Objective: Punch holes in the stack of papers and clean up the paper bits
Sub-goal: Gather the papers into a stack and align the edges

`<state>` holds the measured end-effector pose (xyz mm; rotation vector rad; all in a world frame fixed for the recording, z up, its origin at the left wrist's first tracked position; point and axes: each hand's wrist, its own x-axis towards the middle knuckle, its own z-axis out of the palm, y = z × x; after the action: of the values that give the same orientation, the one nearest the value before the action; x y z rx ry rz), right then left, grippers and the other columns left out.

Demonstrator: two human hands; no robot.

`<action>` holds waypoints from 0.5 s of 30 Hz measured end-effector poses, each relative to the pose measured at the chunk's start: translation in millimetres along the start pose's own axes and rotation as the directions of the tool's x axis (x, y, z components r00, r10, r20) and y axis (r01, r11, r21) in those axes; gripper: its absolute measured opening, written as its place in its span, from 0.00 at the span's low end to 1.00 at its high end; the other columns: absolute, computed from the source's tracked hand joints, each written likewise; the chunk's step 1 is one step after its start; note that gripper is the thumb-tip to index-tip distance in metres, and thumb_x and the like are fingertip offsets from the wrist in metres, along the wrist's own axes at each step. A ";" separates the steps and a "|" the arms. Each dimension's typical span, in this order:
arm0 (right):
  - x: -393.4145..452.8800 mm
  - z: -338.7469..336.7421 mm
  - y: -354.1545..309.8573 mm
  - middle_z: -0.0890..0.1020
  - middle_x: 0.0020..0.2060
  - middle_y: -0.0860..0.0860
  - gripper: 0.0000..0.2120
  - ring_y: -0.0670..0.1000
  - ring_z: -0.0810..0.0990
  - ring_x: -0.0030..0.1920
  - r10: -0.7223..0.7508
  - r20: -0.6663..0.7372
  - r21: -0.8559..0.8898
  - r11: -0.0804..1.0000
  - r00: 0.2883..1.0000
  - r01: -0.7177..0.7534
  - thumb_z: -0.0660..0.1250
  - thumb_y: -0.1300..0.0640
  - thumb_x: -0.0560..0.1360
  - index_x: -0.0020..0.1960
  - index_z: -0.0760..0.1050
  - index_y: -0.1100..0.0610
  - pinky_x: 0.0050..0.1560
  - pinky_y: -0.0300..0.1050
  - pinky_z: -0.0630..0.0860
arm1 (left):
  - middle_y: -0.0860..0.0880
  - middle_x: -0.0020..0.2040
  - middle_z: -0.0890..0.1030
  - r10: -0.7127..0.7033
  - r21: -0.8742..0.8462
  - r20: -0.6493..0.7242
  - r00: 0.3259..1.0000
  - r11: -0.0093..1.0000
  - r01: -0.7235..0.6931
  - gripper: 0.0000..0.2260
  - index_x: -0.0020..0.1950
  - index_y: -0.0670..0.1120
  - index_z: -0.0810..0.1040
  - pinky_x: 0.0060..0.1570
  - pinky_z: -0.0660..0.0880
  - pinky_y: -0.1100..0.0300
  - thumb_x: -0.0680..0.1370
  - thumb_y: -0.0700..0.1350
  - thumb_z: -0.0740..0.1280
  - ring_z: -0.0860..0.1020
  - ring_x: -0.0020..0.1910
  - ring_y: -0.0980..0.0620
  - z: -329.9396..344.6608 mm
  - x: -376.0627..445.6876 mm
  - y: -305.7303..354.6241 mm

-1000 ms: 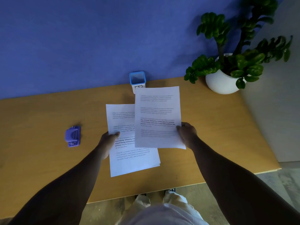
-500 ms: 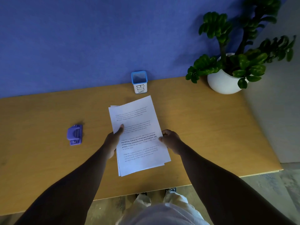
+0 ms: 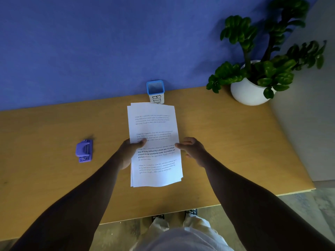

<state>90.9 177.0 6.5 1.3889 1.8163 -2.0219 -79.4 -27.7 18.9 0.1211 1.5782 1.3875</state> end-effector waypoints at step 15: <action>-1.6 -11.8 -42.0 0.85 0.53 0.52 0.15 0.57 0.83 0.54 -0.261 -0.026 0.181 0.948 0.965 0.261 0.75 0.59 0.72 0.58 0.80 0.55 0.59 0.58 0.79 | 0.48 0.57 0.85 0.204 0.018 -0.137 0.969 0.979 -0.204 0.12 0.61 0.44 0.82 0.59 0.78 0.49 0.77 0.42 0.72 0.84 0.56 0.48 15.5 8.0 33.3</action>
<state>73.2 198.1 40.3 1.2466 1.9494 -2.3719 -89.3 -0.6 43.0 0.1977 1.7217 1.5809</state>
